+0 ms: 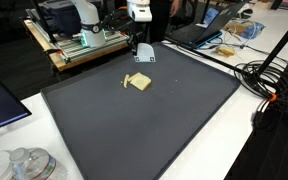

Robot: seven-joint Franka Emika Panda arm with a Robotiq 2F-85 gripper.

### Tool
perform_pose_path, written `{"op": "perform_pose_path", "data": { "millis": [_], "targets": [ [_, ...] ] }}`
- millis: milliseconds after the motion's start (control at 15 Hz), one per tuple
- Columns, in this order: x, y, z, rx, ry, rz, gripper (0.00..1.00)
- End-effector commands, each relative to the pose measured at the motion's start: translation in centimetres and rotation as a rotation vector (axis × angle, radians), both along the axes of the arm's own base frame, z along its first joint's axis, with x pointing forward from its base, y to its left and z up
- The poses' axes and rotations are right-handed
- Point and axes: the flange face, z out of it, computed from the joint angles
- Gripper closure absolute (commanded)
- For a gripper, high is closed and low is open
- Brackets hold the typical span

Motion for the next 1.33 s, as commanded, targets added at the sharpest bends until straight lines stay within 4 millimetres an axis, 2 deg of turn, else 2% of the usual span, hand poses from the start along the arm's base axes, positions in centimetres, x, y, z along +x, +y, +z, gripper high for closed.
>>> {"op": "perform_pose_path", "data": {
  "millis": [0,400,667,1267],
  "targets": [
    [1.8,0.4,-1.8,-0.035,0.034,-0.01,0.99],
    [3.5,0.6,-4.3,-0.056,0.082,-0.017,0.99],
    [4.1,0.0,-5.5,-0.088,0.128,-0.042,0.99],
    [5.5,0.3,-6.5,-0.1,0.18,-0.052,0.99]
  ]
}}
